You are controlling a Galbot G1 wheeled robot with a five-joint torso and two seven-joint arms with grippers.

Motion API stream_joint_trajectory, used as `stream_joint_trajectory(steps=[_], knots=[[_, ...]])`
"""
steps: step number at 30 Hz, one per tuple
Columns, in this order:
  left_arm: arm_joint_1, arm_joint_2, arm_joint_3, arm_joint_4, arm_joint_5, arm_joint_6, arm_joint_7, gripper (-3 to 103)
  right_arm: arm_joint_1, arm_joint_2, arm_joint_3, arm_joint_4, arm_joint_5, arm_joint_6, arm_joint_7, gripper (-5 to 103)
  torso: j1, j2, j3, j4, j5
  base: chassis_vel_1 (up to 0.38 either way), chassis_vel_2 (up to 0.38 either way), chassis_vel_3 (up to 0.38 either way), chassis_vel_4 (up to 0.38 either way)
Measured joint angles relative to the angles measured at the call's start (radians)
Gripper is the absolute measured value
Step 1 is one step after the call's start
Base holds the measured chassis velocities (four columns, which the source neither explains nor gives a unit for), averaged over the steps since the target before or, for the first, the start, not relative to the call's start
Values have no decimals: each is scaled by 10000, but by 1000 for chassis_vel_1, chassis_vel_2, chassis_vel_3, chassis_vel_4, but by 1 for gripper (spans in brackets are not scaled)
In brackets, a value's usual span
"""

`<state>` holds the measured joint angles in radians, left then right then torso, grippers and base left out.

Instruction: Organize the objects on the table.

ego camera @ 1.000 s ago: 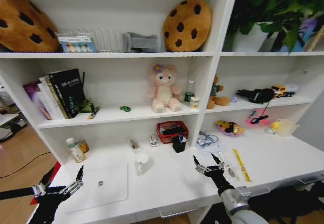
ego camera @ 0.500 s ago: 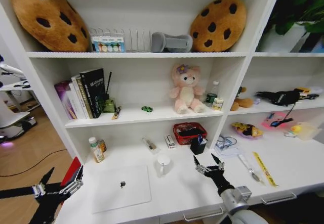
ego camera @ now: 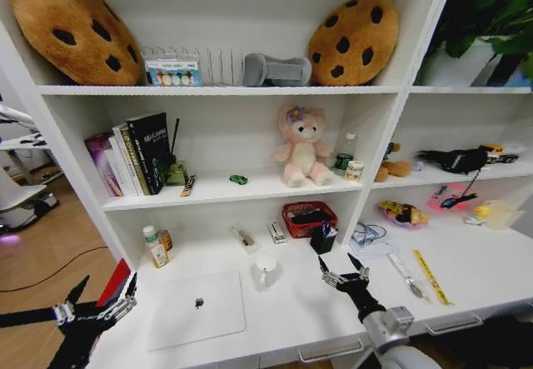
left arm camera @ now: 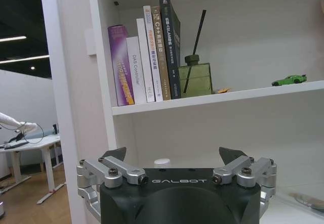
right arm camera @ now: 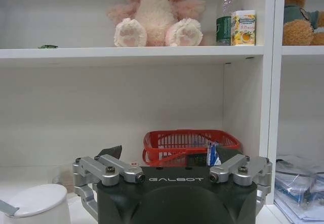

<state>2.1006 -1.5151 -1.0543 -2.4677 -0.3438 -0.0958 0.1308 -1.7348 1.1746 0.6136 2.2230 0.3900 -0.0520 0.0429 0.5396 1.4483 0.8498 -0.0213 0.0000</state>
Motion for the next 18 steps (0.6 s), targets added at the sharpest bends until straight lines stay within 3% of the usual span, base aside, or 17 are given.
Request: stream_joint_trajectory(steps=[9, 18], knots=[[0, 0, 0, 0, 0, -1, -1, 100, 0, 0, 0, 0, 0, -1, 0, 100, 2, -1, 1, -1, 2, 121, -118, -136, 139], [0, 0, -1, 0, 0, 0, -3, 100, -2, 0, 0, 0, 0, 0, -1, 100, -2, 0, -1, 0, 0, 242, -250, -263, 252]])
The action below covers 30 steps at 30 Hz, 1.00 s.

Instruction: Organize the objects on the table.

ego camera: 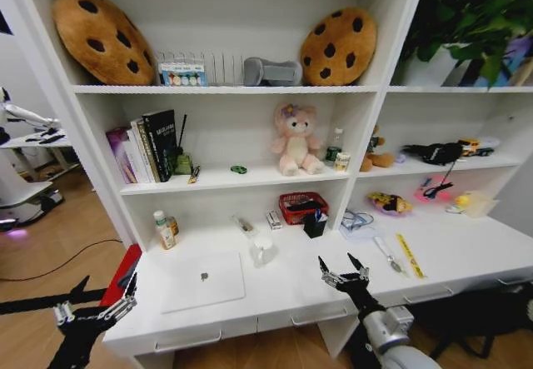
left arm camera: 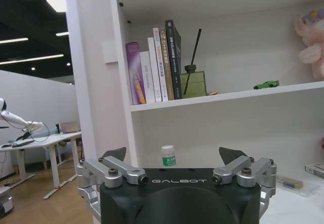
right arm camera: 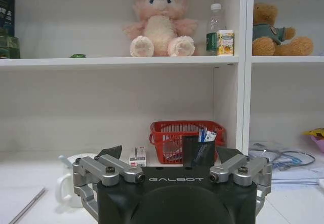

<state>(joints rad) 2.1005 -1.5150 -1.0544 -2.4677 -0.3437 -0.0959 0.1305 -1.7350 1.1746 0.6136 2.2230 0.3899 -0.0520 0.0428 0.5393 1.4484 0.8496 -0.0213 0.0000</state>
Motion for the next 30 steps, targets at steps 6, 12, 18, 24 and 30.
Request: stream_joint_trajectory(steps=[6, 12, 18, 24, 30], knots=[[0, 0, 0, -1, 0, 0, 2, 100, -1, 0, -1, 0, 0, 0, 0, 100, 1, 0, 0, -1, 0, 324, -323, -328, 340], [1, 0, -1, -1, 0, 0, 2, 100, -5, 0, 0, 0, 0, 0, 0, 100, -10, 7, -4, 3, -4, 354, -310, -334, 329], [2, 0, 0, -1, 0, 0, 3, 100, -6, 0, 0, 0, 0, 0, 0, 100, -12, 8, -4, -11, 4, 67, -85, -155, 154], [1, 0, 1, -1, 0, 0, 2, 100, 4, 0, 0, 0, 0, 0, -1, 100, 13, -6, 5, 4, 0, -29, 41, 49, -27], [0, 0, 1, -1, 0, 0, 2, 100, 4, 1, 0, 0, 0, 0, 0, 100, 8, -5, 3, -1, -3, -30, 48, 32, -46]])
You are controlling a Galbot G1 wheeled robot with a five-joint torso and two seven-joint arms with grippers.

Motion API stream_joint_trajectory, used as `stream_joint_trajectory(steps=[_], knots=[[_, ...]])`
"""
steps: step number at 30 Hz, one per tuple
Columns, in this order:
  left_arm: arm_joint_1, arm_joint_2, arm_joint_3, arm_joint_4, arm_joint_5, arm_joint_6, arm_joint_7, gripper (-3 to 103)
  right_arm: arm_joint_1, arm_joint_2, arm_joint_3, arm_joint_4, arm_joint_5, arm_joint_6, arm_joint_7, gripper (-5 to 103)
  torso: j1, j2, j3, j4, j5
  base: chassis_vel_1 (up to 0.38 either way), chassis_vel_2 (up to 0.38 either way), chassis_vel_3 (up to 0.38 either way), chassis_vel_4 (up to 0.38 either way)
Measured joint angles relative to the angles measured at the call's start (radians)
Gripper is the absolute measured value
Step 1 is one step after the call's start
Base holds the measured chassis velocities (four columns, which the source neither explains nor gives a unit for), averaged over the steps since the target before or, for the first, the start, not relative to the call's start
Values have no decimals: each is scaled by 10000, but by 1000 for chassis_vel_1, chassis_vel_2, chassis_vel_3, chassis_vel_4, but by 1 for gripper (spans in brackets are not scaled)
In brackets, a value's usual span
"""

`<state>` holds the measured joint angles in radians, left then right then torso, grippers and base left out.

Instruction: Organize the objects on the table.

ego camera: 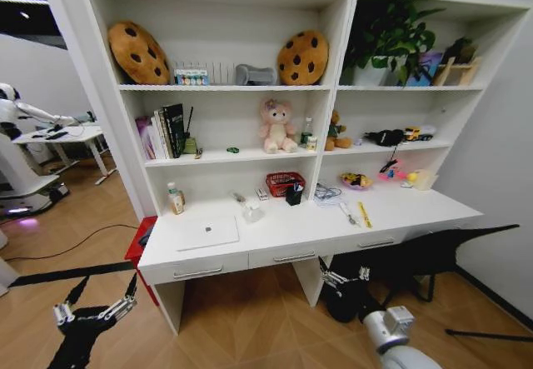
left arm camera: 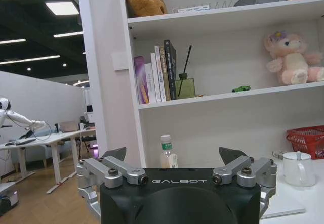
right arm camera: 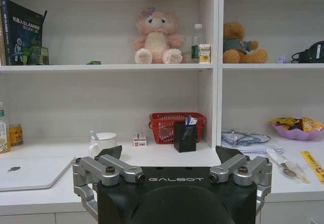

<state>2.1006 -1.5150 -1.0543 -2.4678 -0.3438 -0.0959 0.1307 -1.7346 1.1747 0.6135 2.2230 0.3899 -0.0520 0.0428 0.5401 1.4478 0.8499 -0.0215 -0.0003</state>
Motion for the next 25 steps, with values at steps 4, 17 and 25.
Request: stream_joint_trajectory(steps=[4, 17, 25], knots=[[0, 0, 0, 0, 0, 0, 0, 100, -2, 0, 0, 0, 0, 0, 0, 100, -9, 7, -3, 2, 3, 0, 0, 0, 0], [0, 0, 0, 0, 0, 0, 0, 100, -2, 0, 0, 0, 0, 0, 0, 100, -8, 6, -3, 2, 3, 0, 0, 0, 0], [0, 0, 0, 0, 1, 0, 0, 100, -2, 0, 0, 0, 0, 0, 0, 100, -7, 6, -3, 2, 3, 0, 0, 0, 0]])
